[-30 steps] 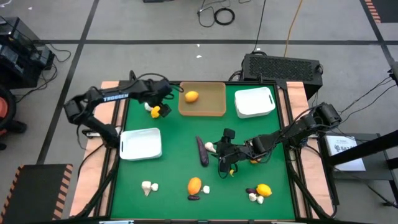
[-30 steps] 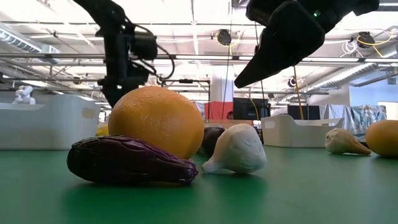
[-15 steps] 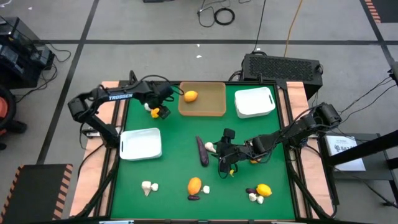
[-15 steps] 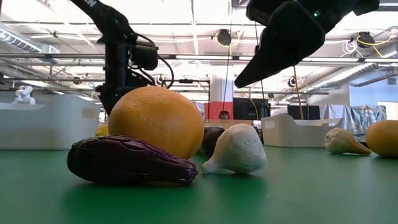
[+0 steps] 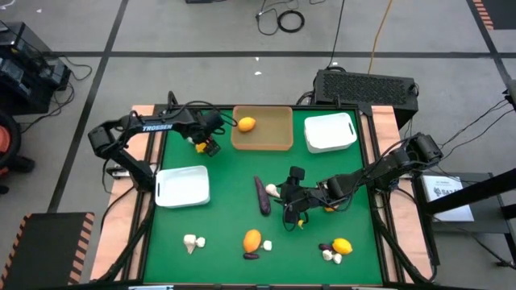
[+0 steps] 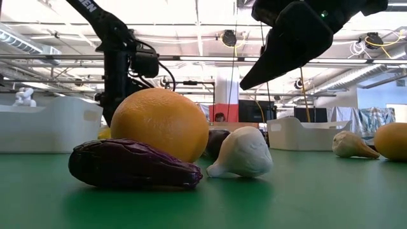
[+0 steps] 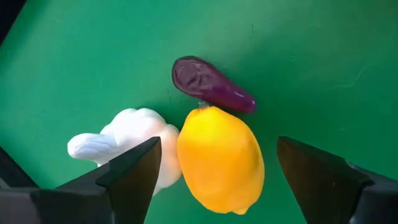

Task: Sort produce into baskets
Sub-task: Put the lemon into the yellow bin

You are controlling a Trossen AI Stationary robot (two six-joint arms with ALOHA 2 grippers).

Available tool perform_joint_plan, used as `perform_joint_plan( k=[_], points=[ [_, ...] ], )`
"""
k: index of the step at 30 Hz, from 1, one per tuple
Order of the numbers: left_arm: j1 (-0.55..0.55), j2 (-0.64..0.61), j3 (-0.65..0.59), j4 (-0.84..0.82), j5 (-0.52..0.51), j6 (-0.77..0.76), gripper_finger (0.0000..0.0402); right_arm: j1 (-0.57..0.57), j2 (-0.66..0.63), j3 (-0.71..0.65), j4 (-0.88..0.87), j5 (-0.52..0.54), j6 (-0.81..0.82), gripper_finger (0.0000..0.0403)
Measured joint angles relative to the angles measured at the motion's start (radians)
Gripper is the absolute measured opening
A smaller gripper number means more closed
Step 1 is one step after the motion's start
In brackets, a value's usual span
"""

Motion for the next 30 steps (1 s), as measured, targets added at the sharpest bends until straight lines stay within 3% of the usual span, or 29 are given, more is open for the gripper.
perform_joint_plan(
  k=[12,30],
  points=[
    [-0.015,0.000,0.000,-0.005,0.000,-0.005,0.0264,0.000,0.000,0.000,0.000,0.000,0.000,0.0219],
    [-0.025,0.000,-0.073,0.058,0.001,-0.023,0.0260,0.000,0.000,0.000,0.000,0.000,0.000,0.0219]
  ],
)
